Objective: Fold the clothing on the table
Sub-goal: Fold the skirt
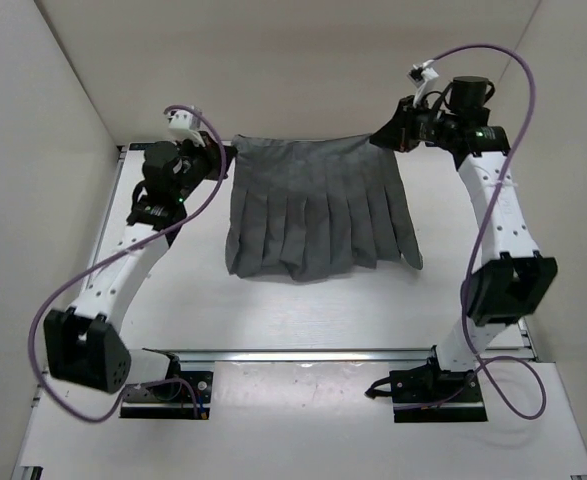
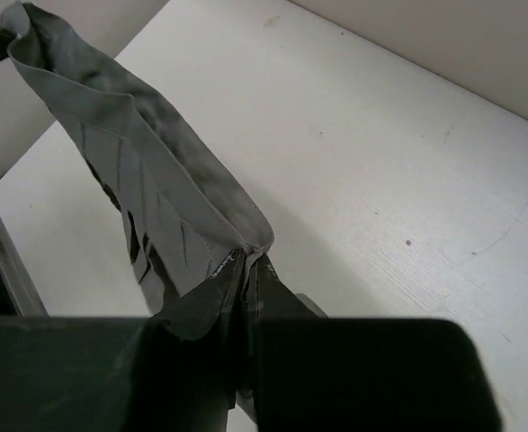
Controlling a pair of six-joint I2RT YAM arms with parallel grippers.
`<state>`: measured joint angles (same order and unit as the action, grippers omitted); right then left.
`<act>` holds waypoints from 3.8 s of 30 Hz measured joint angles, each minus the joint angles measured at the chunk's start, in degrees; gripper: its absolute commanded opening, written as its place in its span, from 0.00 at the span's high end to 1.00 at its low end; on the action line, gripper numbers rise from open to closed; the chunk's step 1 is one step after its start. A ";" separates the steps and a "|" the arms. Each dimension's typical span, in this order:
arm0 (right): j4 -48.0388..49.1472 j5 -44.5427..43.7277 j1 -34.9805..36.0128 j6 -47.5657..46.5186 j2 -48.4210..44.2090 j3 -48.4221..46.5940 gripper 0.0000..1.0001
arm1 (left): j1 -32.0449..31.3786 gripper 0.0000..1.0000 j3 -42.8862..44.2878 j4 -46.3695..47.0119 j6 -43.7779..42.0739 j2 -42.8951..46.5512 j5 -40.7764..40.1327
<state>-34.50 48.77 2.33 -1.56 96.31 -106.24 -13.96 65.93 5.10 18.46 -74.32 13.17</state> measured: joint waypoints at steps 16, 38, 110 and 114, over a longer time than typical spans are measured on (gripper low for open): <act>5.51 4.07 -2.10 2.29 12.41 -18.73 1.00 | 1.86 1.00 16.85 3.78 -1.68 -9.49 2.73; 13.57 -3.74 9.31 5.60 -29.59 62.45 1.00 | -2.69 1.00 -45.09 -3.82 11.43 43.06 -9.40; 11.87 -37.75 -3.69 14.73 -0.59 36.11 0.25 | -5.88 0.48 -24.00 12.33 10.12 -9.68 -7.28; 11.93 -39.17 -6.80 15.15 -6.16 42.40 0.27 | -3.69 0.48 -27.36 10.47 10.73 -10.47 -7.19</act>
<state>-22.57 9.61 -4.47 13.58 90.15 -63.83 -17.65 38.57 15.57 29.19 -84.79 5.98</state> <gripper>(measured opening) 0.750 0.517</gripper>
